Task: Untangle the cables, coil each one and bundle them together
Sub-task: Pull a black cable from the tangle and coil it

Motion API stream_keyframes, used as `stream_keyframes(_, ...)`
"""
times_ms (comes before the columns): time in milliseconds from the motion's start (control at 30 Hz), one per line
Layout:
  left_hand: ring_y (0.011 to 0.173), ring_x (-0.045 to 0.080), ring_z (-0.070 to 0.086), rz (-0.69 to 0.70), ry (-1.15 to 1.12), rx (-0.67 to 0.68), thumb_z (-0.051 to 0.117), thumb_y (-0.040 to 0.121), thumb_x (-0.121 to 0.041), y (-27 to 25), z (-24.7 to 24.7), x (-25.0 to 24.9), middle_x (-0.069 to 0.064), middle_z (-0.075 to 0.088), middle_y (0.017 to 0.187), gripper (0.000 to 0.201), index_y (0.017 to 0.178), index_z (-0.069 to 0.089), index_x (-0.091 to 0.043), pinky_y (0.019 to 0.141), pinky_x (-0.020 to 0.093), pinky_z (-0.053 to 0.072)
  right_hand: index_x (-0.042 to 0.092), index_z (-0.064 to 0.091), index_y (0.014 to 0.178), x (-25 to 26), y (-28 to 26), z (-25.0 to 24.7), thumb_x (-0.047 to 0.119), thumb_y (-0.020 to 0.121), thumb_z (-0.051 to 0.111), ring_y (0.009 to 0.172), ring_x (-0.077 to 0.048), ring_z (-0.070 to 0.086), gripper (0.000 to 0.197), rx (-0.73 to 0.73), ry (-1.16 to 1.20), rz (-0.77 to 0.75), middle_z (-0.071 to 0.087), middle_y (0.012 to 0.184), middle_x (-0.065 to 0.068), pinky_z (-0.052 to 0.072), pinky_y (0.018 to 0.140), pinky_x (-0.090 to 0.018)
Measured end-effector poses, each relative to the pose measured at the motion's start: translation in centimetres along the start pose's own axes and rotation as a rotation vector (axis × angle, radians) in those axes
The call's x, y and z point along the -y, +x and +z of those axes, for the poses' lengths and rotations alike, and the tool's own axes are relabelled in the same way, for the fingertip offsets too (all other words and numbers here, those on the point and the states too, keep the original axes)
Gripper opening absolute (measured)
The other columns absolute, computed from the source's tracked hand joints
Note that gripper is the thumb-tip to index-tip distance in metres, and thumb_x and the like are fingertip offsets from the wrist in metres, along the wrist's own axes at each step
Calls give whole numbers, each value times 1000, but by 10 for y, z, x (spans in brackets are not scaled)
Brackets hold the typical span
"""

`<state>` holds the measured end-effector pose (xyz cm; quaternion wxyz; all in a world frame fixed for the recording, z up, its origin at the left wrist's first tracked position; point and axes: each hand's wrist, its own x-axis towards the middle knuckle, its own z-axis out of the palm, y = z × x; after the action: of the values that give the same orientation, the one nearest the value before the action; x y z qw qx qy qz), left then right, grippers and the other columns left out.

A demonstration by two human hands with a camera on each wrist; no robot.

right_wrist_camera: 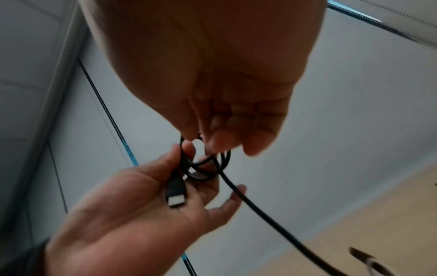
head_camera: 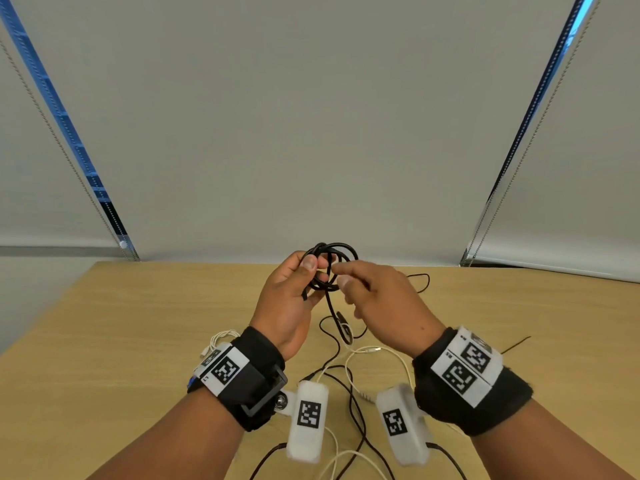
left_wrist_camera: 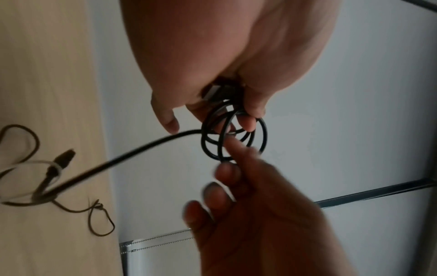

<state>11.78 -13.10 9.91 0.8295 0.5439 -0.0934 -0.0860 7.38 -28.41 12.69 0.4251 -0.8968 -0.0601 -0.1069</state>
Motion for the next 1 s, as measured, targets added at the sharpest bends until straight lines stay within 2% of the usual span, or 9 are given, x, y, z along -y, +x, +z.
stream_keyframes(133, 93, 15, 59, 47, 40, -53, 50, 104, -17, -4, 3, 7, -3, 65, 88, 24, 86, 66, -16, 95, 40, 43, 28, 59, 138, -7, 2, 9, 29, 103, 50, 76, -10, 57, 36, 81, 63, 133, 62, 85, 8, 48, 74, -29)
stream_keyframes(267, 102, 23, 60, 59, 53, -3, 51, 103, -19, -5, -1, 13, 6, 67, 97, 22, 86, 65, -15, 99, 44, 44, 33, 73, 114, -11, 0, 17, 30, 95, 66, 71, -13, 49, 20, 113, 609, 314, 54, 76, 7, 46, 64, -30)
stream_keyframes(367, 101, 20, 65, 146, 215, -2, 52, 103, -20, -3, -4, 15, 4, 71, 100, 23, 85, 65, -17, 95, 38, 50, 28, 74, 93, -15, -2, 21, 31, 91, 71, 74, -13, 46, 4, 118, 749, 372, 60, 83, 10, 43, 66, -30)
stream_keyframes(467, 93, 12, 60, 222, 531, -54, 49, 105, -20, 4, -14, 21, 4, 64, 97, 24, 86, 63, -22, 91, 34, 48, 27, 68, 80, -20, -2, 19, 32, 90, 72, 81, -13, 50, 12, 94, 863, 430, 60, 80, 11, 43, 66, -28)
stream_keyframes(600, 85, 3, 55, 317, 805, -67, 48, 105, -23, 14, -25, 21, 2, 58, 93, 23, 87, 61, -30, 72, 11, 39, 26, 68, 72, -24, -3, 14, 38, 94, 65, 91, -17, 60, 26, 91, 875, 432, 69, 90, 2, 46, 75, -35)
stream_keyframes(667, 84, 4, 55, 333, 835, -90, 48, 105, -25, 20, -29, 20, 0, 58, 93, 23, 87, 62, -30, 75, 16, 43, 25, 67, 73, -24, -3, 12, 37, 98, 61, 84, -17, 63, 28, 113, 859, 377, 71, 87, -4, 48, 75, -37)
stream_keyframes(767, 91, 14, 59, 306, 830, -132, 47, 105, -28, 28, -35, 20, 1, 60, 98, 21, 91, 63, -29, 76, 35, 54, 19, 64, 77, -25, -4, 6, 31, 100, 58, 63, -16, 55, 27, 172, 768, 326, 62, 67, -3, 49, 61, -31)
stream_keyframes(867, 94, 18, 62, 264, 757, -160, 46, 105, -31, 30, -36, 16, 3, 61, 106, 21, 92, 63, -30, 63, 28, 58, 15, 70, 88, -32, -5, -1, 29, 100, 59, 53, -11, 47, 21, 223, 586, 283, 58, 60, 0, 40, 48, -24)
stream_keyframes(1000, 91, 17, 61, 192, 555, -285, 44, 106, -29, 35, -38, 2, -4, 62, 104, 28, 86, 63, -25, 69, 34, 62, 20, 73, 85, -41, -12, 0, 33, 99, 59, 57, -12, 50, 24, 385, 546, 275, 64, 66, -2, 41, 49, -23)
